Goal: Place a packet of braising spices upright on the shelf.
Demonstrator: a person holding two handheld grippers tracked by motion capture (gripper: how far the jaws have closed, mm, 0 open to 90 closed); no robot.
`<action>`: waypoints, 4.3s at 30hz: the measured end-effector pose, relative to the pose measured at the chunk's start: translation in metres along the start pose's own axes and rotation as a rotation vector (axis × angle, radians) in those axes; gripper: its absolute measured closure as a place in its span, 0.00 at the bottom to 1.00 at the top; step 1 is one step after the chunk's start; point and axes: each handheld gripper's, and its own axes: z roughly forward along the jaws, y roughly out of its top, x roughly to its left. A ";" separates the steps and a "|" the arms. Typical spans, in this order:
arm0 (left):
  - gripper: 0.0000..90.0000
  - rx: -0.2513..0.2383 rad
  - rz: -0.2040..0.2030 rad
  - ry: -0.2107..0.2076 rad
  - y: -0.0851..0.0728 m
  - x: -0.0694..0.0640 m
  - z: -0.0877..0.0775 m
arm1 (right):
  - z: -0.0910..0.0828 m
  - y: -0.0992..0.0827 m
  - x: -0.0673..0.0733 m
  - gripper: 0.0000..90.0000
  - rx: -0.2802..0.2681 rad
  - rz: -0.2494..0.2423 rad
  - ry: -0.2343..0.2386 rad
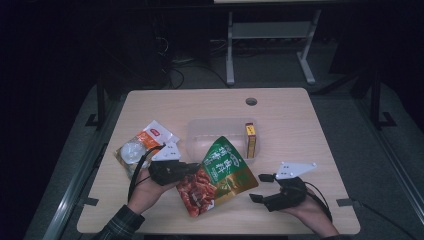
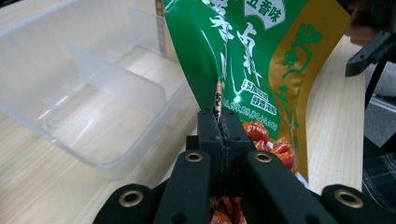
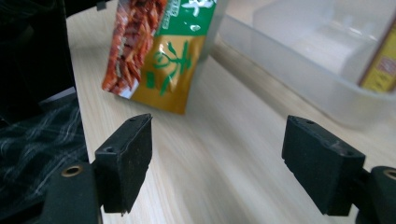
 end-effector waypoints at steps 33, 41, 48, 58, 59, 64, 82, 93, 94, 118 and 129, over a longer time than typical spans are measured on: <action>0.99 -0.089 -0.032 0.006 0.000 0.001 -0.012 | 0.050 0.044 -0.008 0.99 -0.101 0.007 0.172; 0.96 -0.034 -0.034 0.010 -0.008 -0.004 -0.007 | 0.039 0.055 -0.013 1.00 -0.064 -0.029 0.157; 0.83 -0.001 -0.020 0.041 -0.014 -0.001 -0.009 | 0.033 0.063 -0.011 1.00 -0.046 -0.092 0.155; 0.51 0.033 0.007 0.038 -0.027 0.000 -0.014 | 0.026 0.073 -0.010 1.00 -0.071 -0.118 0.173; 0.45 0.036 0.011 0.039 -0.029 0.000 -0.015 | 0.025 0.075 -0.009 1.00 -0.078 -0.121 0.176; 0.39 0.038 0.008 0.034 -0.040 -0.002 -0.020 | 0.021 0.081 -0.008 1.00 -0.089 -0.121 0.177; 0.23 0.075 0.006 0.019 -0.065 -0.011 -0.015 | -0.012 0.123 -0.013 1.00 -0.185 -0.117 0.075; 0.23 0.105 0.023 -0.006 -0.068 -0.015 -0.004 | -0.012 0.143 -0.026 1.00 -0.207 -0.070 -0.014; 0.23 0.105 0.023 -0.006 -0.068 -0.015 -0.004 | -0.012 0.143 -0.026 1.00 -0.207 -0.070 -0.014; 0.23 0.138 0.056 -0.010 -0.070 -0.013 0.000 | -0.013 0.139 -0.060 1.00 -0.217 -0.004 -0.156; 0.23 0.146 0.062 -0.006 -0.071 -0.014 0.000 | -0.012 0.135 -0.066 1.00 -0.217 0.039 -0.205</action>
